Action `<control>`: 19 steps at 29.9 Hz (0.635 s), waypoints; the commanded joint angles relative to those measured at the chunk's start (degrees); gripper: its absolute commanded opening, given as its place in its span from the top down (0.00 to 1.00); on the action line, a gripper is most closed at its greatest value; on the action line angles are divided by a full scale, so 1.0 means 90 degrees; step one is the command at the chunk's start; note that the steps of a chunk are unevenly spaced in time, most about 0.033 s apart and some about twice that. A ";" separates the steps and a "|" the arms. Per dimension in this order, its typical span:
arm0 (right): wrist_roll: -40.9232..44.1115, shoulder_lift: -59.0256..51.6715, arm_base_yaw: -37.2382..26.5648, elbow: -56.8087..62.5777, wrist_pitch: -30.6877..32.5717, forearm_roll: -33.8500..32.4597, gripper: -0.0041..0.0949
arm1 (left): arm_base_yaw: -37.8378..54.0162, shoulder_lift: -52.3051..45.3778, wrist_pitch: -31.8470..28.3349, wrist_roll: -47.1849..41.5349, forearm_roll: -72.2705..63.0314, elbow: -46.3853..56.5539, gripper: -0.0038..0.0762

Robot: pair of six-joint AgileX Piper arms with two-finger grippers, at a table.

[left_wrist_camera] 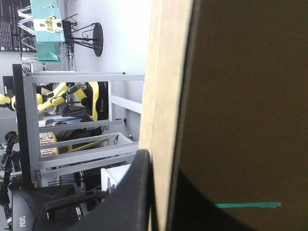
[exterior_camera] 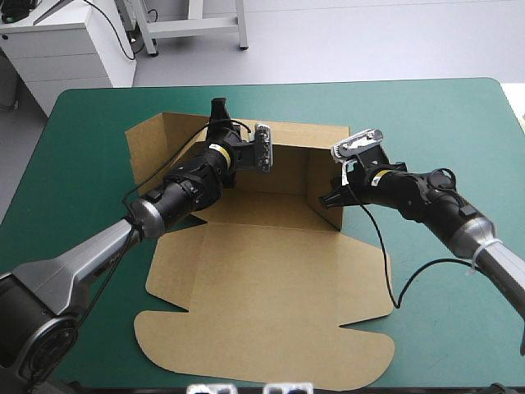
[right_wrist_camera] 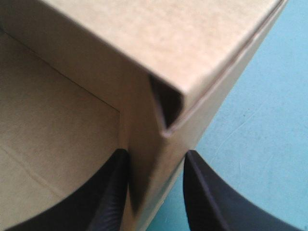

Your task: Fold the box

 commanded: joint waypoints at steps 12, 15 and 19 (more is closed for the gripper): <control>-0.0075 0.0422 -0.0019 -0.0180 -0.1659 0.0208 0.69 | -0.0066 -0.0246 0.0006 -0.0147 -0.0099 -0.0123 0.96; -0.0063 0.0495 -0.0019 -0.0180 -0.1534 0.0235 0.77 | -0.0066 -0.0246 -0.0005 -0.0177 -0.0117 -0.0123 0.96; -0.0063 0.0733 -0.0019 -0.0180 -0.1463 0.0269 0.80 | -0.0066 -0.0246 -0.0064 -0.0177 -0.0162 -0.0123 0.96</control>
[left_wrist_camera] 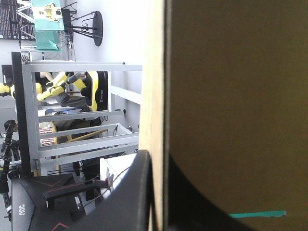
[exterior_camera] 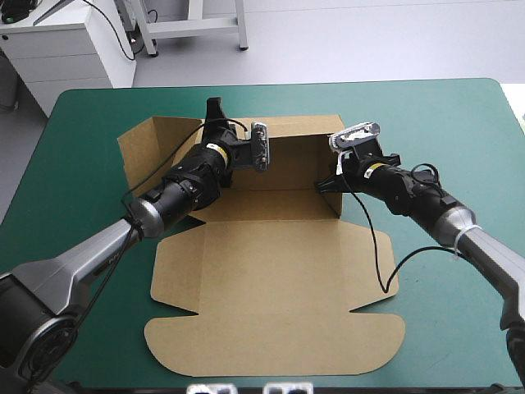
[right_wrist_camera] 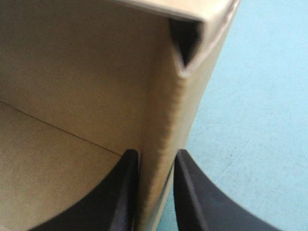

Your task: Fold the box

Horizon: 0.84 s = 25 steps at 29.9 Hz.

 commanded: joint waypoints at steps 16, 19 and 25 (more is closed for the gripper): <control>-0.0047 0.0157 0.0007 -0.0148 -0.0116 0.0377 0.97 | -0.0314 -0.0246 0.0140 0.0187 -0.0071 -0.0123 0.57; -0.0047 0.0157 0.0007 -0.0148 -0.0116 0.0377 0.97 | -0.0503 -0.0258 0.0381 0.0187 -0.0070 -0.0123 0.36; 0.0048 0.0157 0.0007 -0.0148 -0.0129 0.0377 0.97 | -0.0749 -0.0436 0.0682 0.0145 -0.0045 -0.0123 0.31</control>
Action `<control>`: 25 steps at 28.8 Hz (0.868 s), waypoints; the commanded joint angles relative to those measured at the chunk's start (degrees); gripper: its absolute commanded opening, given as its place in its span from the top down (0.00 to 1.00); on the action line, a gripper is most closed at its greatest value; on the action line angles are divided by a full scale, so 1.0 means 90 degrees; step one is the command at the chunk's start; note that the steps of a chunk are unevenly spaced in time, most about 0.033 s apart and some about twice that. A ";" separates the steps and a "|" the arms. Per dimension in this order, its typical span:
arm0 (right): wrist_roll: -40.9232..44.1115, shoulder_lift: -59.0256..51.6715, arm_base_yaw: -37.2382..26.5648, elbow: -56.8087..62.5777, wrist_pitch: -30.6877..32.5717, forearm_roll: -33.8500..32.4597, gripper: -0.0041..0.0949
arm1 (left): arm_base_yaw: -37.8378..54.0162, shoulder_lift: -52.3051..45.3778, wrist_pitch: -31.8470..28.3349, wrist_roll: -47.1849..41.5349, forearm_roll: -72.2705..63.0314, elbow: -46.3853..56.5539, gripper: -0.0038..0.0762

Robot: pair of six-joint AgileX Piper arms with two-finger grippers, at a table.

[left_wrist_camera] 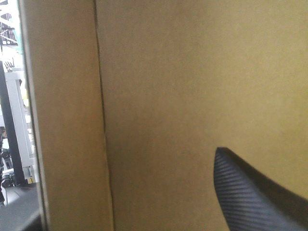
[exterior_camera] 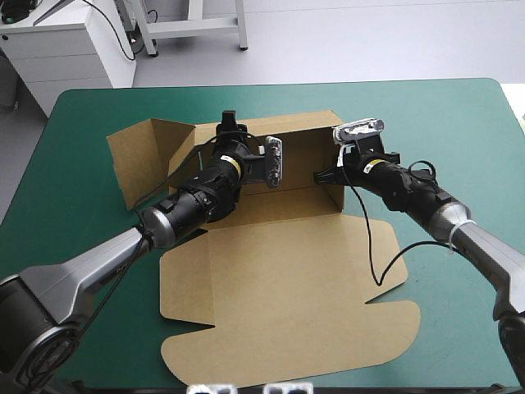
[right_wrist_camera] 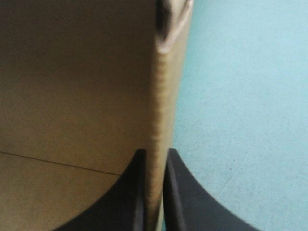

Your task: Fold the box

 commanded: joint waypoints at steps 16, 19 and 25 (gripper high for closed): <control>0.0021 -0.0026 0.0058 -0.0102 0.0110 -0.0011 0.97 | -0.1000 -0.1458 0.1026 -0.0179 -0.0107 -0.0141 0.31; 0.0021 -0.0026 0.0058 -0.0102 0.0110 -0.0021 0.97 | -0.1256 -0.1642 0.1523 -0.0344 0.0018 -0.0141 0.36; 0.0021 -0.0026 0.0058 -0.0102 0.0278 -0.0021 0.97 | -0.1148 -0.2061 0.1613 -0.1121 0.1356 -0.0187 0.91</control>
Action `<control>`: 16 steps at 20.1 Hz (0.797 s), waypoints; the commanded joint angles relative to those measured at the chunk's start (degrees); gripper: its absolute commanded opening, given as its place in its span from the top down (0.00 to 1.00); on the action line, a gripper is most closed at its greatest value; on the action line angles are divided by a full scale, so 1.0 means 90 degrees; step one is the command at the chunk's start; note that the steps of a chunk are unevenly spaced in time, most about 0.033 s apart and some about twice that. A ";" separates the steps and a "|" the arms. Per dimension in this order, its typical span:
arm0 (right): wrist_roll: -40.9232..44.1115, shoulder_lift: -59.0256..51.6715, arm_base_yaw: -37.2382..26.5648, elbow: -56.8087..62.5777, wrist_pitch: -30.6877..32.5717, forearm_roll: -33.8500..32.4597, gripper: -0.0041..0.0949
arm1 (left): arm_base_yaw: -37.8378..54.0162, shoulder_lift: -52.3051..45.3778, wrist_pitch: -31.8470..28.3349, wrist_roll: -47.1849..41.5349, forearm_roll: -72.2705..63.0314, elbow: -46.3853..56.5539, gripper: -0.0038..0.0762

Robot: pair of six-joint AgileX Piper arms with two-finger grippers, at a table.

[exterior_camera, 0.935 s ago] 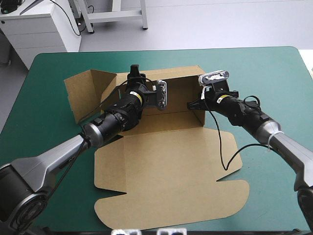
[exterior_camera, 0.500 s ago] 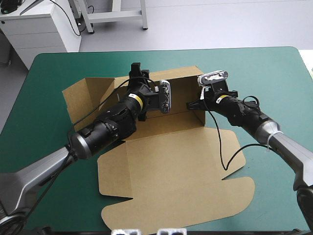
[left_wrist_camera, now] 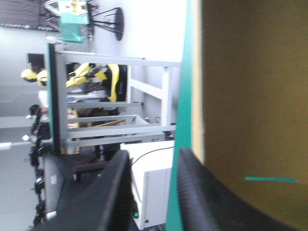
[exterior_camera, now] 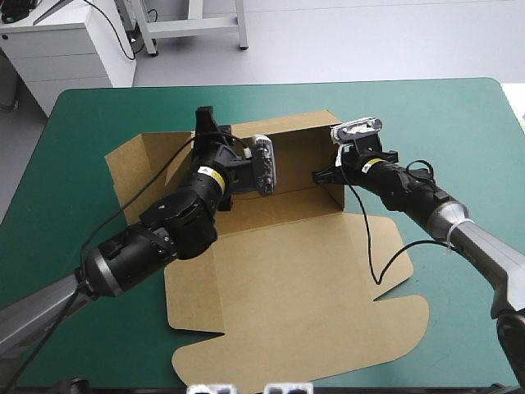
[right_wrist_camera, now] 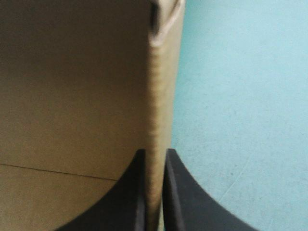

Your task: Fold the box

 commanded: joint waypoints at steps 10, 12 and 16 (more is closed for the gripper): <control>0.1041 -0.0088 0.0034 -0.1503 0.2681 -0.1402 0.97 | 0.3803 -0.0535 -0.0950 -0.1077 -0.2108 -0.1379 0.95; 0.1255 -0.0077 0.0021 -0.2137 0.3437 -0.1830 0.97 | 0.4655 -0.0564 -0.0950 -0.0349 -0.4007 -0.1367 0.95; 0.1405 0.0068 -0.0028 -0.2954 0.4202 -0.2213 0.97 | 0.5441 -0.0843 -0.1294 0.0943 -0.6132 -0.1100 0.96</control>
